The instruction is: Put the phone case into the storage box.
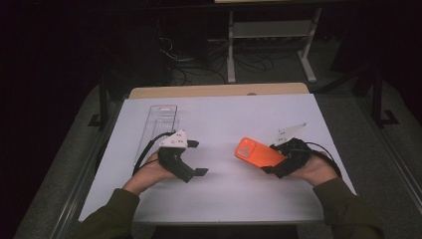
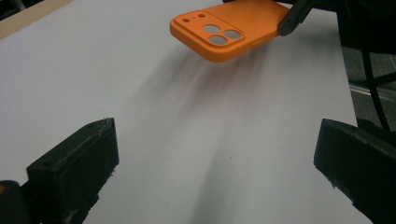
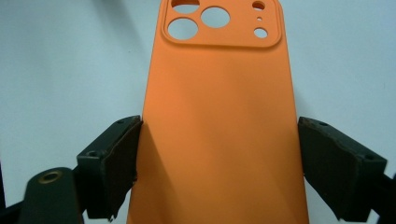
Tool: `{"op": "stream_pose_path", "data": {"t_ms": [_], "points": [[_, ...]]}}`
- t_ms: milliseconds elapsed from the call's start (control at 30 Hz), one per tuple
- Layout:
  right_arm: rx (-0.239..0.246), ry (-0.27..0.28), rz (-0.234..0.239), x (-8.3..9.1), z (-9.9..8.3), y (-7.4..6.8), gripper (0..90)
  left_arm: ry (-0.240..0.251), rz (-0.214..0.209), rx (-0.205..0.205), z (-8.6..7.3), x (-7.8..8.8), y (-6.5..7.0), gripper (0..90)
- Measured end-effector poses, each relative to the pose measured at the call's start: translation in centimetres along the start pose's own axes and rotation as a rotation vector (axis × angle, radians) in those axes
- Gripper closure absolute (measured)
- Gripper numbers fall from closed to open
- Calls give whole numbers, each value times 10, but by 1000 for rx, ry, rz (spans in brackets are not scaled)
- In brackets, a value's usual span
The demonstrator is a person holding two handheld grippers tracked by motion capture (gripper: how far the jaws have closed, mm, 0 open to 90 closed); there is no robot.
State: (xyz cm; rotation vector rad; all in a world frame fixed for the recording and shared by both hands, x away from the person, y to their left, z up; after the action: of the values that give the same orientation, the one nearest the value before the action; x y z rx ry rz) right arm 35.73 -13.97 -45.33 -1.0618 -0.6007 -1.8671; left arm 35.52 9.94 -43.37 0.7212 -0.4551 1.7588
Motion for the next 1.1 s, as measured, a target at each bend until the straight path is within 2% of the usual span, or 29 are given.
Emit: {"op": "stream_pose_path", "data": {"t_ms": [200, 333, 367, 533, 633, 667, 767, 867, 967, 1100], "points": [[20, -3, 2, 0, 1, -1, 155, -9, -7, -29, 10, -1, -2, 0], [48, -2, -2, -1, 3, 0, 155, -31, -12, -65, 15, -2, -1, 0], [33, -8, 3, 0, 3, -2, 155, -33, -14, -73, 16, -2, -2, 0], [47, -16, 0, 0, 3, -2, 155, -35, -12, -83, 21, -3, -5, 0], [77, -7, -3, 1, 5, -1, 155, -35, -24, -88, 24, -4, -5, 0], [60, -8, 8, 2, 6, -3, 155, -38, -22, -94, 25, -4, -6, 0], [75, -13, 11, 2, 9, -2, 155, -43, -31, -92, 28, -5, -6, 0], [87, -14, 21, 1, 12, -2, 155, -56, -31, -115, 30, -6, -7, 0], [107, -12, 22, -1, 16, -1, 155, -51, -38, -120, 34, -6, -8, 0], [109, -20, 45, -3, 20, -2, 155, -47, -40, -121, 39, -5, -10, 0]]}}
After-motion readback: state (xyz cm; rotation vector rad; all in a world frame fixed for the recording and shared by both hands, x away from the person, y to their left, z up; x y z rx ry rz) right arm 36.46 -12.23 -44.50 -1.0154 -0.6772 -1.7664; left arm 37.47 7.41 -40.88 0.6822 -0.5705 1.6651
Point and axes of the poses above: each handheld gripper's, and its own axes: x roughly backward along the jaws, z roughly out of its top, y roughly to its right, the point moved 9 cm from there along -x, roughly forward along the jaws, and after that the axes turned 9 degrees about -y, right-handed, at the moved point
